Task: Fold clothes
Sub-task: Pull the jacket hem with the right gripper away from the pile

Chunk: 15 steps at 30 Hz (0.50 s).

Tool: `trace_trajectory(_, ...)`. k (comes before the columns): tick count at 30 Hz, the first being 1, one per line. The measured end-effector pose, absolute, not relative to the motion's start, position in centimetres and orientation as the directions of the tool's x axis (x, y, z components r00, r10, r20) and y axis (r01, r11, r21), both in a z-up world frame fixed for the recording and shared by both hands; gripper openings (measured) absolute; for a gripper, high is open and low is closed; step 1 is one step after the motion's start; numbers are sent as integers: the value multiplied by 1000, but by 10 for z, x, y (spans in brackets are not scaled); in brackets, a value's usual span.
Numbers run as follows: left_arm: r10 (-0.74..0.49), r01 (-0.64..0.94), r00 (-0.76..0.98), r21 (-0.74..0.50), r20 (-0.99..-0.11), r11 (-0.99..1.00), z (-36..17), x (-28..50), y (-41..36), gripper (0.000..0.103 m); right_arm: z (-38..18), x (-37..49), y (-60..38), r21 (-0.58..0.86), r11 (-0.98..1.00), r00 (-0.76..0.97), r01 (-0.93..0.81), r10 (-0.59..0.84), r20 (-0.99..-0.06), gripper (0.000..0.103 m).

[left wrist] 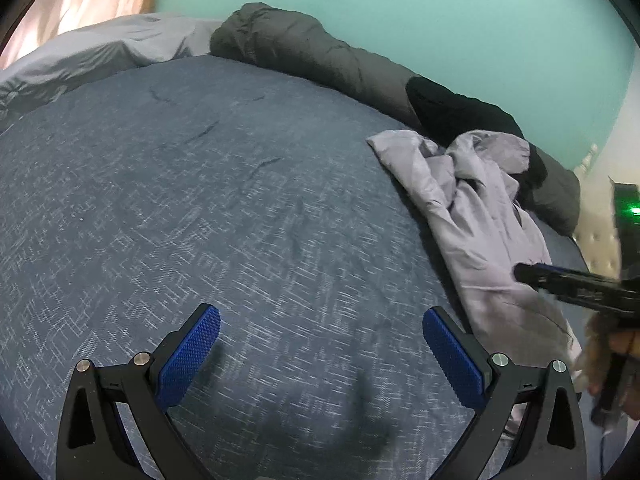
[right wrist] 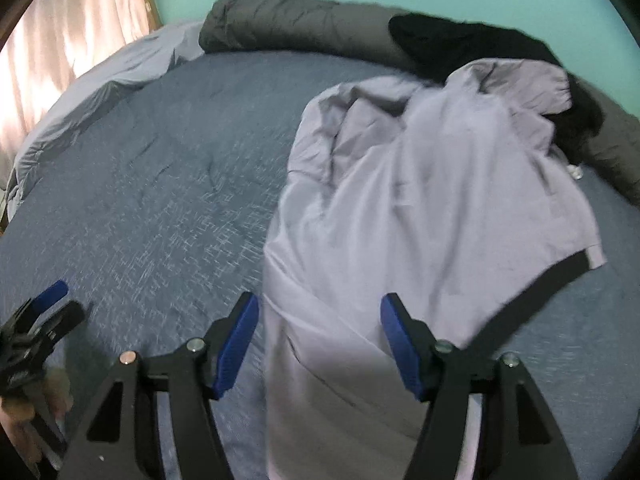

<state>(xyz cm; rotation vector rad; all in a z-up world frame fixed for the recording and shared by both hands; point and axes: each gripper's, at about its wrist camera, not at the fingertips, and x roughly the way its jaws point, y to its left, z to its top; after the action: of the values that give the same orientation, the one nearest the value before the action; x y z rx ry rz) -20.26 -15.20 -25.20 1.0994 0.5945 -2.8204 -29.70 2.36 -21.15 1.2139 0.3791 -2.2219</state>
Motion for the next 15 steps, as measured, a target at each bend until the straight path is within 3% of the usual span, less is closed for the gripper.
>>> trace_trajectory(4, 85, 201, -743, -342, -664, -918, -257, -203, -157, 103, -231, -299, -1, 36, -796, -397, 604, -339, -853, 65)
trace_trajectory(8, 84, 203, -742, -342, -666, -917, -258, -202, -159, 103, -249, -291, -23, -112, -762, -434, 638, -236, -869, 62)
trace_trajectory(11, 79, 203, -745, -338, -662, -919, -257, -201, -158, 103, -255, -288, -18, -161, -740, -428, 653, -185, -884, 17)
trace_trajectory(13, 78, 202, -745, -335, -662, -920, -257, -201, -158, 103, -252, -288, -7, -138, -745, -410, 652, -193, -891, 5)
trace_trajectory(15, 77, 199, -748, -333, -659, -921, -256, -200, -158, 103, -237, -285, 8, -129, -747, -426, 652, -220, -878, 2)
